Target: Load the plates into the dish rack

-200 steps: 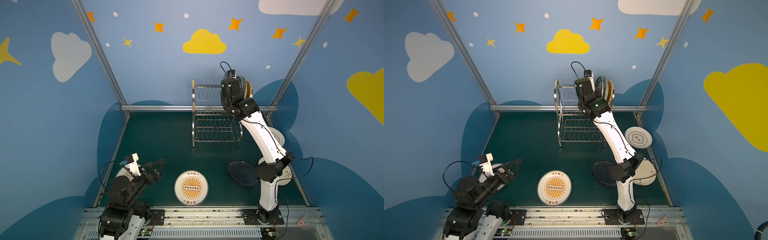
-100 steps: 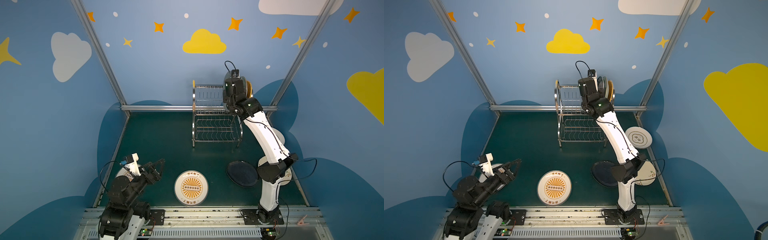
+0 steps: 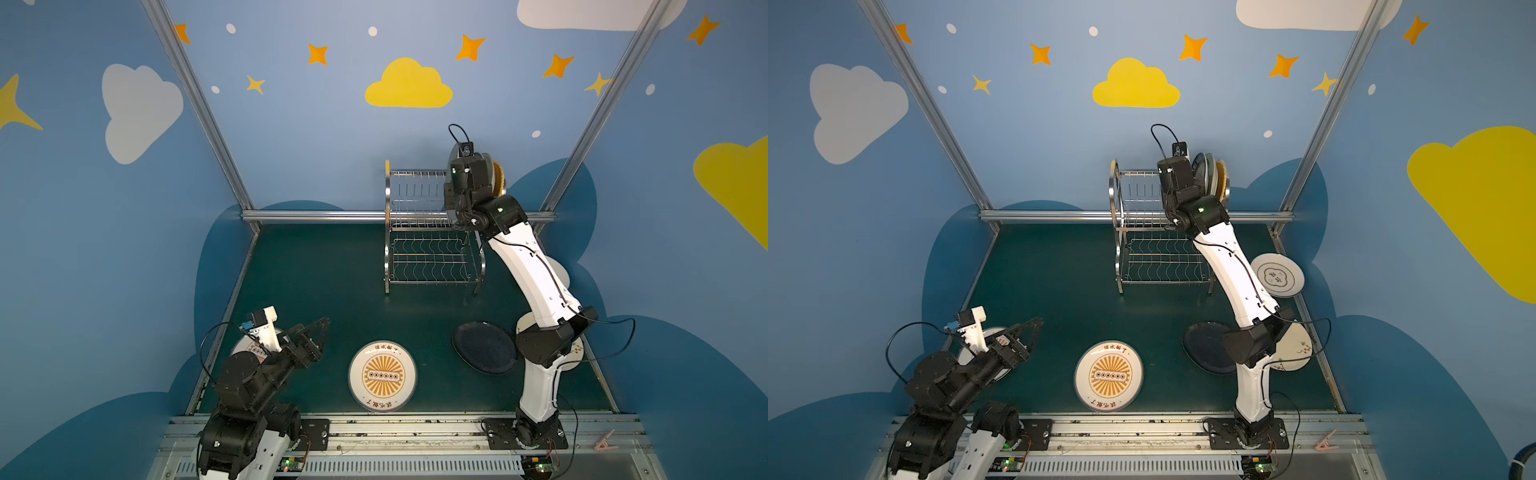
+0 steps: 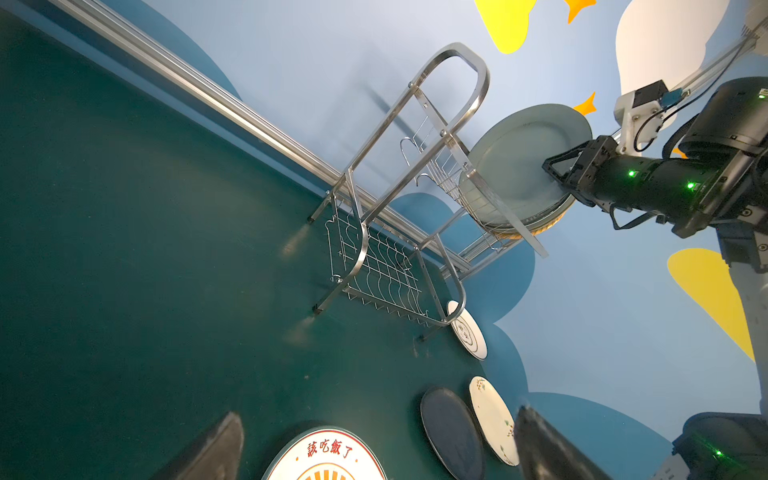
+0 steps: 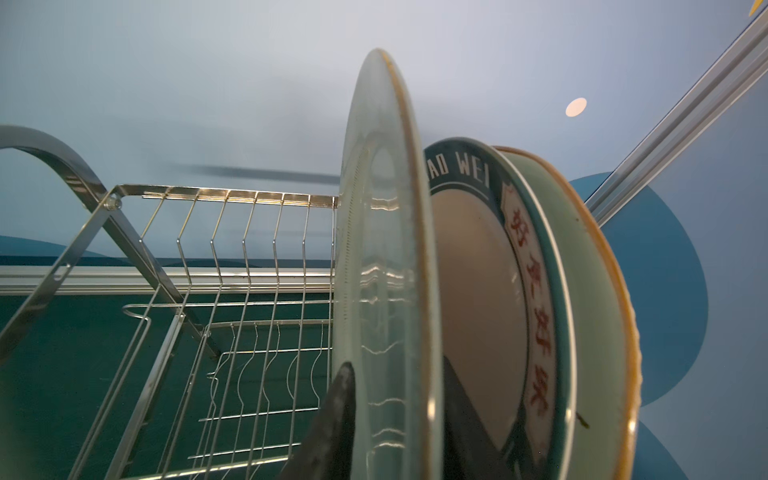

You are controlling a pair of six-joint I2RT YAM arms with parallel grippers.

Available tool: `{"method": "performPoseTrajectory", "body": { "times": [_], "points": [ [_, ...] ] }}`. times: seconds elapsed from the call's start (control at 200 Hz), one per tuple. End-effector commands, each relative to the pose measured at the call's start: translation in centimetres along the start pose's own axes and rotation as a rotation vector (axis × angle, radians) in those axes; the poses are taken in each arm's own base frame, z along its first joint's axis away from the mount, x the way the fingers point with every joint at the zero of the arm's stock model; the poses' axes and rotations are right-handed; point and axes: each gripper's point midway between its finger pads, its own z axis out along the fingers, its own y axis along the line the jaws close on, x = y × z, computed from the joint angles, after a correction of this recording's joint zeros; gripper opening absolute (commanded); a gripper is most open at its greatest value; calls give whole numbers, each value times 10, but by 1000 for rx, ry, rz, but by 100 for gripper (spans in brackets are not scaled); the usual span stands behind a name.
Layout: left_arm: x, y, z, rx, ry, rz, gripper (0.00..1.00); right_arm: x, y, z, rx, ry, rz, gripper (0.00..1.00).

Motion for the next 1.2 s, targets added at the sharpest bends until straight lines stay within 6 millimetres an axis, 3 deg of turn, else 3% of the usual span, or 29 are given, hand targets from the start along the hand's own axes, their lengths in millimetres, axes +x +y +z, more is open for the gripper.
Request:
{"method": "performPoseTrajectory", "body": {
  "times": [0.0, 0.686, 0.826, 1.021, 1.192],
  "points": [
    [-4, -3, -3, 12, -23, 12, 100, -14, -11, -18, -10, -28, 19, 37],
    [-4, -3, -3, 11, -22, 12, 100, -28, -18, -43, -61, -62, 53, 59],
    [-4, -3, -3, 10, -24, 12, 100, -33, -19, -52, -75, -78, 59, 63],
    [-4, -4, -3, 12, -23, 12, 100, -38, -18, -68, -116, -100, 56, 77],
    [-3, -4, -1, 12, -6, 10, 100, -39, -21, -84, -159, -126, 63, 83]
  ]
}}
